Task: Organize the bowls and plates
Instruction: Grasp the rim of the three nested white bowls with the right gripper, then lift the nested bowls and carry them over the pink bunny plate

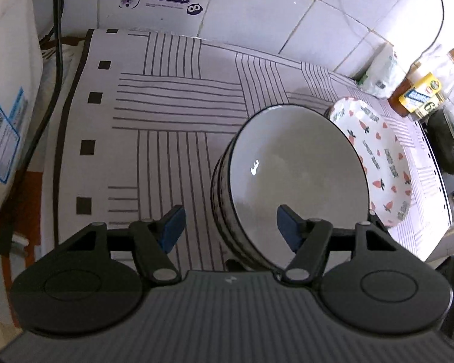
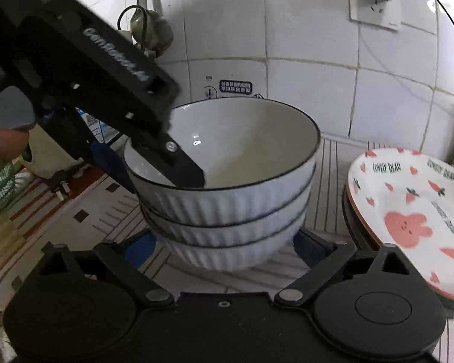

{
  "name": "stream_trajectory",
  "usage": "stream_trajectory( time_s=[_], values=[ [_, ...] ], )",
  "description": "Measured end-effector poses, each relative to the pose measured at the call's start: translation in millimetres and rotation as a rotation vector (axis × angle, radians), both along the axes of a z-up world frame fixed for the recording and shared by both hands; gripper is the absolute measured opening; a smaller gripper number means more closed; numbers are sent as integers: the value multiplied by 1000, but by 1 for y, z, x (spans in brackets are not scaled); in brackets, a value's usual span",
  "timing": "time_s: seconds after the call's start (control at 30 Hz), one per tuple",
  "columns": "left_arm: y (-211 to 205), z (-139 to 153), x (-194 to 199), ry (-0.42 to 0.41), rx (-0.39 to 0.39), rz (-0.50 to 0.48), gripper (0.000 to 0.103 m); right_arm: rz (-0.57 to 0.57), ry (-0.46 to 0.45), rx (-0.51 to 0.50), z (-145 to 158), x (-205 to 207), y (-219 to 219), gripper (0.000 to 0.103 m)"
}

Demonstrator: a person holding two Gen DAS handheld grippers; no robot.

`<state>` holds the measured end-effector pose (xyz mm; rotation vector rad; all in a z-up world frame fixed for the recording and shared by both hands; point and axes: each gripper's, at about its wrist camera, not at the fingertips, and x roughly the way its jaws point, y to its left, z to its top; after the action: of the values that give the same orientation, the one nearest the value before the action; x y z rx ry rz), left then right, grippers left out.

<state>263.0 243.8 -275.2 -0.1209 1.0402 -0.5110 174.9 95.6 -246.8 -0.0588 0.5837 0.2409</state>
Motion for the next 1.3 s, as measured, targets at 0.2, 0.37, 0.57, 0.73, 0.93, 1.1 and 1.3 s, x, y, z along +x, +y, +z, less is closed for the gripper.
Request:
stream_trajectory(
  time_s=[0.2,0.37,0.57,0.73,0.93,1.1,1.3],
  values=[
    [-4,-6,9,-5,-44,-16,48,-2,10,20,-3,7,0,103],
    [-1,-8,10,-3,-67,-1,47,-6,32,12,-4,18,3,103],
    [-5,-2,-4,-46,-8,-36,47,1,49,21,-3,18,3,103],
    [0,11,-14,-42,2,-51,47,1,35,42,3,5,6,103],
    [-14,41,-34,-108,58,-100,47,-39,4,110,23,-16,0,103],
    [-34,68,-41,-144,55,-150,47,-79,-50,101,48,-31,-15,103],
    [-68,90,-38,-154,21,-203,47,-122,-110,50,76,-39,-43,103]
  ],
)
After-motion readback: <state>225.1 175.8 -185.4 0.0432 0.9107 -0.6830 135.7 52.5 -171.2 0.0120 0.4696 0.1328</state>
